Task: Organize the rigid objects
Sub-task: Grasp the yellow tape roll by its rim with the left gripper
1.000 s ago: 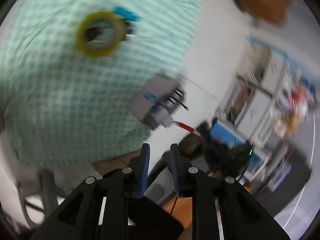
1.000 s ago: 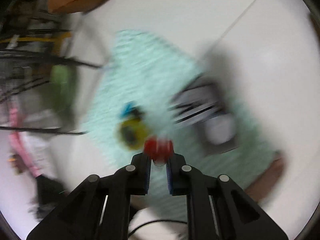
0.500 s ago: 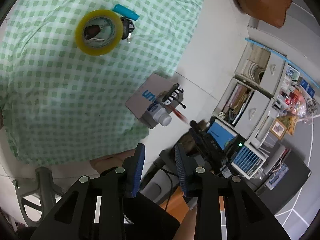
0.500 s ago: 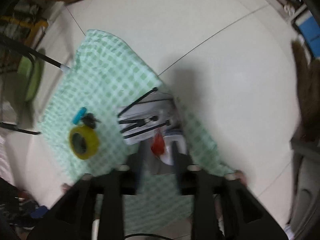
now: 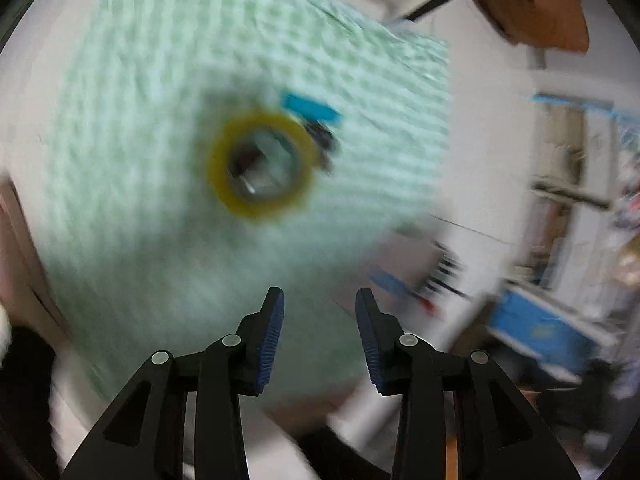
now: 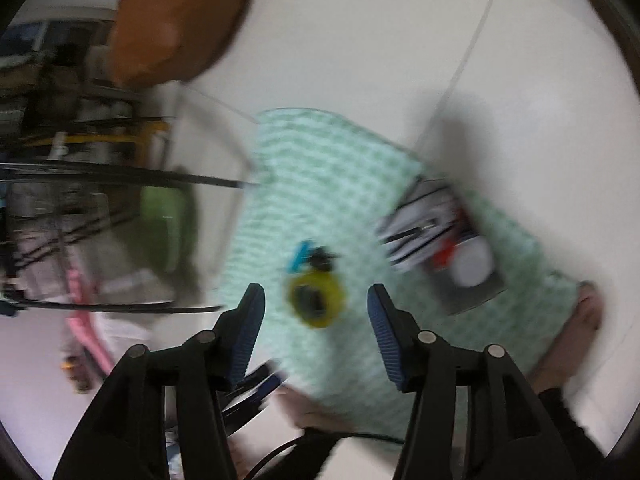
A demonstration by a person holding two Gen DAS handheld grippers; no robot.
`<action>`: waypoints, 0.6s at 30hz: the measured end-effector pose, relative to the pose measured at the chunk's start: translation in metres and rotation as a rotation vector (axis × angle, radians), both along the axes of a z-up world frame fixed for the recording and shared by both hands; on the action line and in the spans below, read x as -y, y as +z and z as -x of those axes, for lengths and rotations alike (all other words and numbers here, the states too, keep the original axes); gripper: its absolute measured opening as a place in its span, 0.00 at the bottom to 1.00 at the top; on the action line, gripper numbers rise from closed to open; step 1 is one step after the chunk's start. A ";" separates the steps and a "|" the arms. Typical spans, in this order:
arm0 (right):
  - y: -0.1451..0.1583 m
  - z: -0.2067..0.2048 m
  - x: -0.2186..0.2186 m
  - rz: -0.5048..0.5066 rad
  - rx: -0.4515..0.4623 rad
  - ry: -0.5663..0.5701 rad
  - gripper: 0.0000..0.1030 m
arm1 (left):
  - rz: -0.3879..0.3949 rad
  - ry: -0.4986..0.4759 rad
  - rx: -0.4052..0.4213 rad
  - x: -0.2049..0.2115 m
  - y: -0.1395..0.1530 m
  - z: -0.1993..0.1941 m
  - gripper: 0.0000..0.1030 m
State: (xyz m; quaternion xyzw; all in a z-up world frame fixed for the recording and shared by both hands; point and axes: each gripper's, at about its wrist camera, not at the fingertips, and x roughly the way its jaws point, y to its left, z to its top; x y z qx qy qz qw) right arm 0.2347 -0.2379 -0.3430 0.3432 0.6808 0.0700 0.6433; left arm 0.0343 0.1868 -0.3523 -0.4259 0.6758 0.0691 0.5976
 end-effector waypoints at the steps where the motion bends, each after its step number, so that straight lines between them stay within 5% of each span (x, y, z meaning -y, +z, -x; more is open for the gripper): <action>1: 0.006 0.001 -0.003 -0.017 0.011 -0.004 0.58 | -0.032 0.005 -0.024 -0.001 -0.017 -0.002 0.34; 8: 0.039 0.001 -0.008 -0.106 0.066 -0.017 0.60 | -0.038 0.303 -0.125 0.001 -0.110 0.010 0.34; 12: 0.038 0.002 0.005 -0.086 0.071 -0.035 0.60 | -0.064 0.516 -0.206 0.005 -0.140 0.030 0.52; 14: 0.032 0.003 0.013 -0.094 0.047 -0.056 0.61 | -0.048 0.458 -0.209 0.011 -0.153 0.019 0.48; 15: 0.028 0.003 0.016 -0.102 0.030 -0.064 0.61 | -0.069 0.391 -0.185 0.014 -0.153 0.009 0.29; 18: 0.015 0.005 0.021 -0.120 -0.015 -0.077 0.61 | -0.111 0.235 -0.210 0.027 -0.157 -0.019 0.27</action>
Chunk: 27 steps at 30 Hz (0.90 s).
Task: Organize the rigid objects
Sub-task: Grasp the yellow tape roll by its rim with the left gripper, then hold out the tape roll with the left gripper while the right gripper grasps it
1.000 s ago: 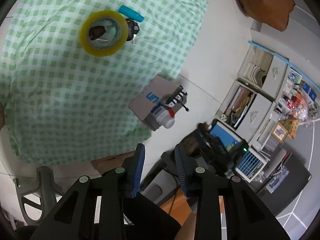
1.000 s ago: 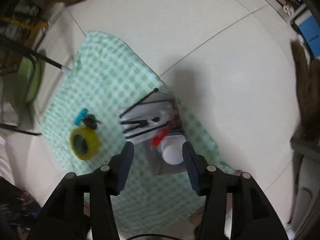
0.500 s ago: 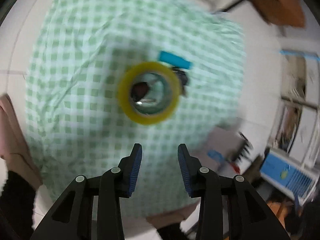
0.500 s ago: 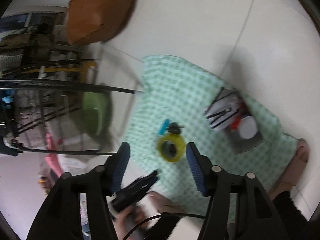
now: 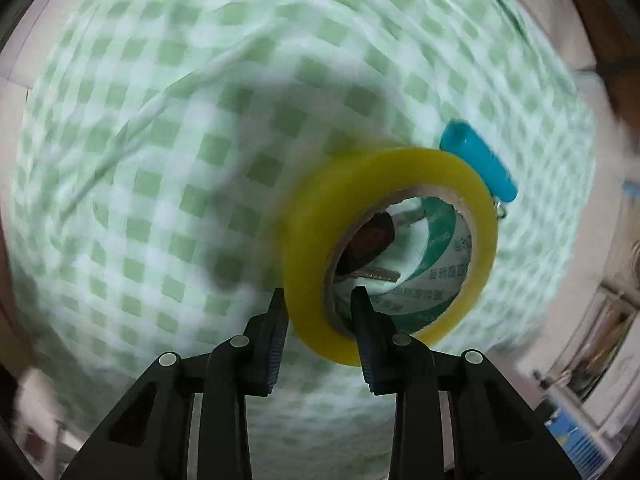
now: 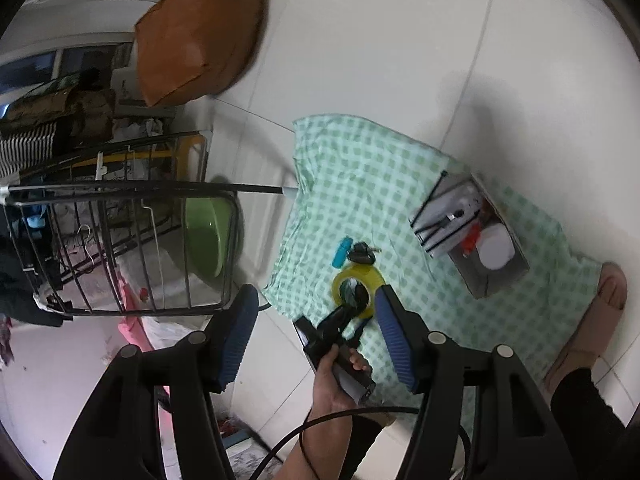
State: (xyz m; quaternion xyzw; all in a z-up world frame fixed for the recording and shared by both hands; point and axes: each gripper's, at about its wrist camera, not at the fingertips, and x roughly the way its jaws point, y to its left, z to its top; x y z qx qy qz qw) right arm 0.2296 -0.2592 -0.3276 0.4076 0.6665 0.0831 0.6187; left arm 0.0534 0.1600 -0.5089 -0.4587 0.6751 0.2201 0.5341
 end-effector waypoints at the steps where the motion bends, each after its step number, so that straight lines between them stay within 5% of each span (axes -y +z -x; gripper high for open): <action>1: -0.002 0.000 0.001 0.002 -0.006 -0.002 0.61 | 0.014 0.002 -0.018 0.001 -0.002 -0.002 0.26; 6: -0.008 -0.001 0.000 0.016 -0.015 0.009 0.61 | 0.064 -0.024 0.028 0.000 0.013 -0.014 0.22; 9: -0.009 -0.003 -0.009 0.009 -0.015 0.052 0.61 | 0.178 -0.089 0.081 0.010 0.036 -0.023 0.22; 19: -0.016 0.018 -0.062 -0.195 -0.092 0.163 0.61 | 0.408 -0.168 0.388 0.054 0.187 -0.036 0.22; 24: -0.003 0.028 -0.099 -0.204 -0.013 0.288 0.68 | 0.537 -0.162 0.509 0.075 0.235 -0.020 0.22; 27: 0.005 0.030 -0.107 -0.233 0.050 0.329 0.53 | 0.578 -0.138 0.528 0.071 0.232 -0.011 0.23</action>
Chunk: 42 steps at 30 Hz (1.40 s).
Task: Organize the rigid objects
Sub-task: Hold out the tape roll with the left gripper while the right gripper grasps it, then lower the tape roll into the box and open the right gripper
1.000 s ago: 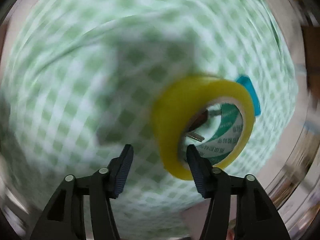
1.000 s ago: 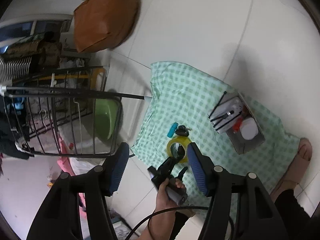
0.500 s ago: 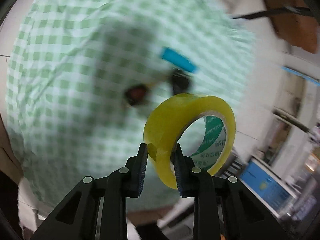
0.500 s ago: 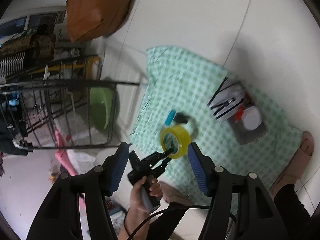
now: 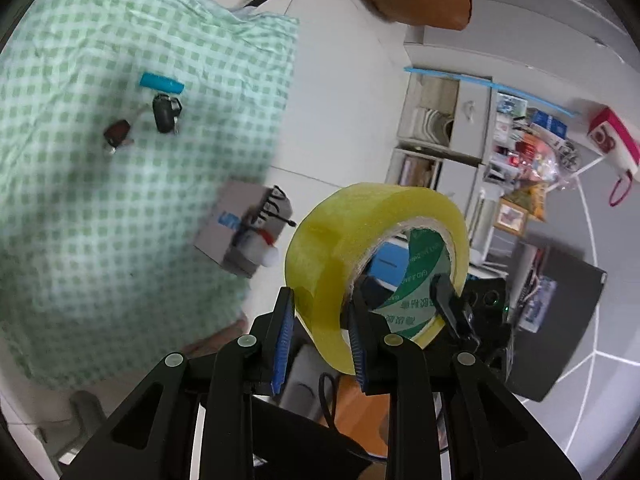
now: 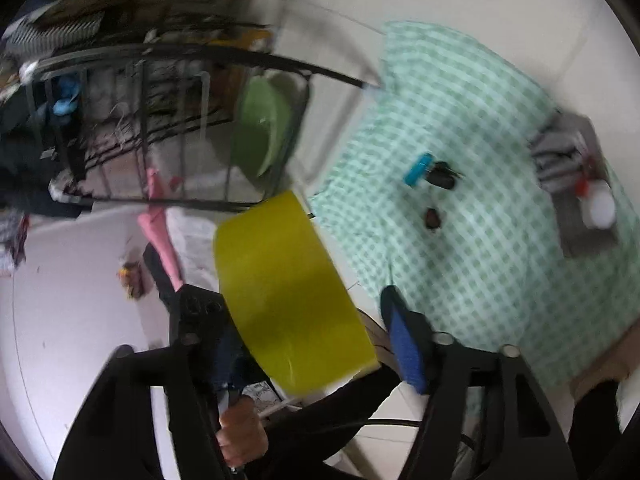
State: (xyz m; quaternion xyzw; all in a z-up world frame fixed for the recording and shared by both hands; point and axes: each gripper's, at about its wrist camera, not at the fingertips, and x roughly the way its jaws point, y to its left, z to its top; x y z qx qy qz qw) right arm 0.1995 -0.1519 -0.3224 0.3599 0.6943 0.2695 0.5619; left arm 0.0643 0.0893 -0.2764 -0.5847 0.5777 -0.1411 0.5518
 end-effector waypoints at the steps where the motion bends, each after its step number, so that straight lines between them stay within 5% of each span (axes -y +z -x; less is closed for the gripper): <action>1: 0.002 0.000 -0.002 0.011 0.016 0.013 0.53 | 0.026 0.022 -0.015 0.000 -0.008 -0.001 0.23; 4: -0.012 0.003 -0.001 0.001 -0.035 0.007 0.47 | 0.071 0.124 -0.120 -0.027 -0.033 0.001 0.29; 8: -0.046 0.004 0.024 0.030 -0.153 -0.099 0.45 | 0.013 0.134 -0.248 -0.057 -0.045 0.034 0.33; 12: -0.061 -0.009 0.070 0.120 -0.166 -0.205 0.45 | 0.056 0.218 -0.344 -0.072 -0.049 0.050 0.33; 20: -0.096 -0.021 0.156 0.353 -0.210 -0.423 0.45 | 0.075 0.130 -0.357 -0.059 -0.040 0.049 0.33; 25: -0.101 -0.033 0.144 0.629 -0.080 -0.261 0.44 | 0.074 0.105 -0.346 -0.049 -0.048 0.038 0.33; 30: -0.099 -0.046 0.114 0.789 0.076 -0.093 0.43 | 0.069 0.106 -0.343 -0.049 -0.051 0.036 0.33; 36: -0.126 -0.039 0.044 1.106 0.344 0.367 0.44 | 0.071 0.126 -0.348 -0.054 -0.052 0.037 0.33; 39: -0.137 -0.029 0.016 1.078 0.374 0.533 0.45 | 0.073 0.128 -0.345 -0.058 -0.050 0.037 0.33; 42: -0.140 -0.027 0.025 0.883 0.212 0.446 0.46 | 0.083 0.131 -0.339 -0.061 -0.047 0.038 0.33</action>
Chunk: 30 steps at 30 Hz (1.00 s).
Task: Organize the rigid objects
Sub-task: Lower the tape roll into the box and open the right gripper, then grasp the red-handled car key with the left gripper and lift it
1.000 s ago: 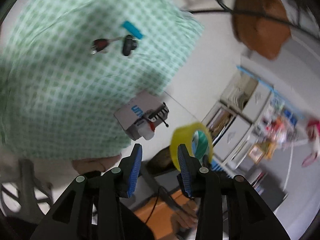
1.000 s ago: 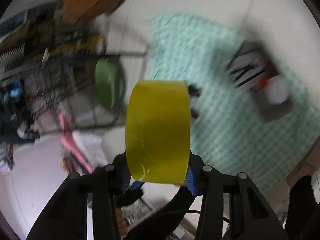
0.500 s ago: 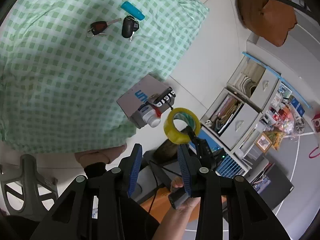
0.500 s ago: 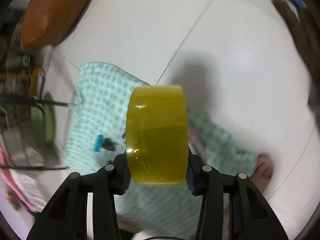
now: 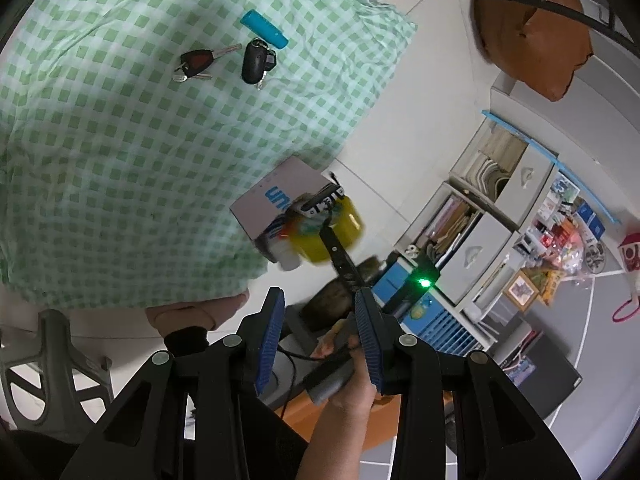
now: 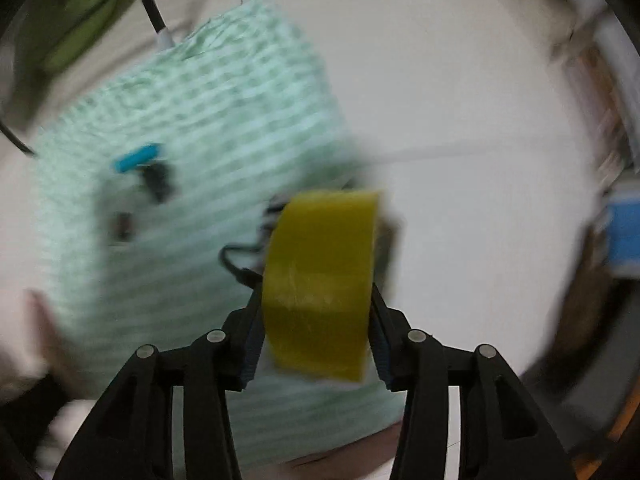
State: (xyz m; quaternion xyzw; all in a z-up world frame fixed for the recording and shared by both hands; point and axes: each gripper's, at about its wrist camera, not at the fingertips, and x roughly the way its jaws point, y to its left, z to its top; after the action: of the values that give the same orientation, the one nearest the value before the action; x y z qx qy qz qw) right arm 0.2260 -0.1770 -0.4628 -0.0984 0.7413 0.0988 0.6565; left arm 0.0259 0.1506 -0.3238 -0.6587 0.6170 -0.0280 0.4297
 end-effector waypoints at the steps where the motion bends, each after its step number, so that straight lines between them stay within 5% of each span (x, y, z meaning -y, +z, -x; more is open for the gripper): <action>1: 0.003 -0.001 0.009 -0.064 -0.037 -0.097 0.46 | 0.001 0.002 0.004 -0.001 0.001 0.001 0.33; 6: 0.050 -0.017 0.046 -0.264 -0.014 -0.485 0.48 | -0.012 0.006 0.001 -0.006 0.000 0.006 0.33; 10: 0.104 -0.003 0.061 -0.460 -0.015 -0.697 0.50 | -0.104 0.016 -0.048 -0.015 -0.013 0.009 0.40; 16: 0.181 0.032 0.045 -0.649 0.106 -0.656 0.63 | -0.428 -0.068 -0.179 -0.025 -0.056 0.018 0.44; 19: 0.174 0.033 0.034 -0.659 0.046 -0.666 0.64 | -0.550 -0.106 -0.204 -0.025 -0.078 0.017 0.44; 23: 0.166 0.020 0.029 -0.771 -0.073 -0.713 0.64 | -0.691 -0.261 -0.038 -0.013 -0.100 -0.014 0.44; 26: 0.178 0.012 0.030 -0.756 -0.034 -0.641 0.64 | -0.788 -0.419 0.074 0.005 -0.116 -0.028 0.44; 30: 0.186 0.007 0.044 -0.714 0.032 -0.635 0.64 | -0.797 -0.490 0.115 0.014 -0.138 -0.033 0.44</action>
State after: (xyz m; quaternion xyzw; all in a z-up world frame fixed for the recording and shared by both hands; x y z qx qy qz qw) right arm 0.2187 -0.2213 -0.2766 0.3632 0.6440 0.1405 0.6584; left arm 0.0590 0.1369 -0.4617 -0.2751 0.6920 0.0738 0.6633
